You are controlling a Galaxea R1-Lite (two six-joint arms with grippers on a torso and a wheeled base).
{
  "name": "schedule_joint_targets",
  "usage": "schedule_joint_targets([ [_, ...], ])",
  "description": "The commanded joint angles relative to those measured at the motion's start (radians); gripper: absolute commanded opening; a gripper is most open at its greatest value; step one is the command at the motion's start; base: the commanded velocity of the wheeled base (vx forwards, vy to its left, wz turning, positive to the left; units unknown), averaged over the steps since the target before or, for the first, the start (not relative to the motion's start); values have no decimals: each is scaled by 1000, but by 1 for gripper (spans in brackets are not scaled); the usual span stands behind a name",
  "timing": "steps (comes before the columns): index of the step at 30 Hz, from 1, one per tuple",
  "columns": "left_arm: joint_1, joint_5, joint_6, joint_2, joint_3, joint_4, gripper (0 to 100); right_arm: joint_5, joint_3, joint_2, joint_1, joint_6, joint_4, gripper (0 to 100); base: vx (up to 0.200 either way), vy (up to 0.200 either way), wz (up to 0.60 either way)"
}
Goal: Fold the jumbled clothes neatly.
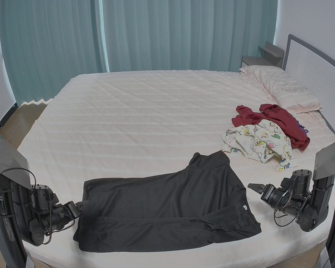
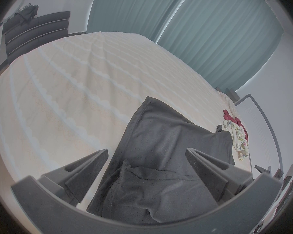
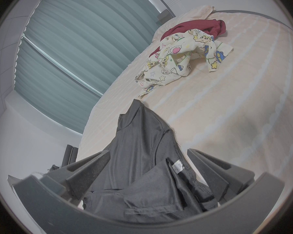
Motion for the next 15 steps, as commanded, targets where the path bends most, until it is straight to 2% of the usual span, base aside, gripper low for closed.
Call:
schedule_joint_targets([
  [1,1,1,0,35,0,-17,100,1,2,3,1,-1,-10,100,0,0,0],
  [5,6,6,-9,36,-17,-17,100,1,2,3,1,-1,-10,100,0,0,0],
  [7,6,16,-43,27,-35,-17,100,-1,3,2,3,-1,-10,100,0,0,0],
  [12,-5,124,-74,22,-156,-17,100,-2,8,2,10,-3,-10,100,0,0,0],
  [15,-25,154,-71,44,-222,-15,100,-4,11,2,19,-3,-10,100,0,0,0],
])
